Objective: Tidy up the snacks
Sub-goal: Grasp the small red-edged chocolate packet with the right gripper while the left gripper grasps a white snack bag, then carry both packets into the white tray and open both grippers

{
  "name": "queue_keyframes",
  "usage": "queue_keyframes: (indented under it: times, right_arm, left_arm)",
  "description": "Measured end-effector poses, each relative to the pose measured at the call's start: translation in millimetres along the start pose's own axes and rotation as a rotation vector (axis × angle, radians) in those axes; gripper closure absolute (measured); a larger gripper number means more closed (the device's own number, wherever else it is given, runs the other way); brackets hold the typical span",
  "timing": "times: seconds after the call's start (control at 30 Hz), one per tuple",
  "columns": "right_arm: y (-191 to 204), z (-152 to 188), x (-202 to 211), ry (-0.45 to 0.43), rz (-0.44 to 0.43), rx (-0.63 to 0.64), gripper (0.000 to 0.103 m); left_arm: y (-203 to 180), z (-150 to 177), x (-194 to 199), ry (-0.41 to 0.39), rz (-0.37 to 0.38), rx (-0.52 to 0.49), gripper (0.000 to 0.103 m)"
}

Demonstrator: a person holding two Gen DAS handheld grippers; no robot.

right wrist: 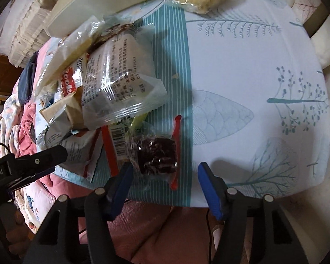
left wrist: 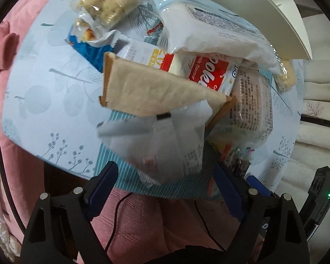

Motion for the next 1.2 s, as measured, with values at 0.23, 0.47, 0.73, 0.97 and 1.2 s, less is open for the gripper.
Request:
queue_keyframes:
  times: [0.23, 0.47, 0.73, 0.97, 1.2]
  right_arm:
    - [5.9, 0.4, -18.8, 0.046, 0.008, -0.004, 0.051]
    - [14.0, -1.8, -22.1, 0.043, 0.023, 0.005, 0.061]
    - [4.8, -15.3, -12.7, 0.045, 0.030, -0.027, 0.063]
    - [-19.9, -22.5, 8.5, 0.036, 0.010, -0.121, 0.063]
    - [-44.9, -26.3, 38.7, 0.023, -0.049, -0.213, 0.063]
  left_arm:
    - [0.1, -9.6, -31.2, 0.074, 0.009, 0.046, 0.034]
    - [2.1, -13.1, -38.5, 0.084, 0.029, 0.076, 0.047]
    - [4.5, -13.6, -12.7, 0.062, 0.027, 0.040, 0.051]
    - [-0.9, -9.0, 21.3, 0.042, 0.011, 0.023, 0.050]
    - [-11.1, 8.0, 59.9, 0.037, 0.022, 0.018, 0.050]
Point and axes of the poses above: each gripper's, at about its wrist camera, not at the fingertips, and x roughly against the way its jaws point, y to its left, z to its underside, the point moved 4 cm from there along -x, roughly the way its jaws point, and after that the axes turned 13 degrees about -y, right-handed, at the moved point
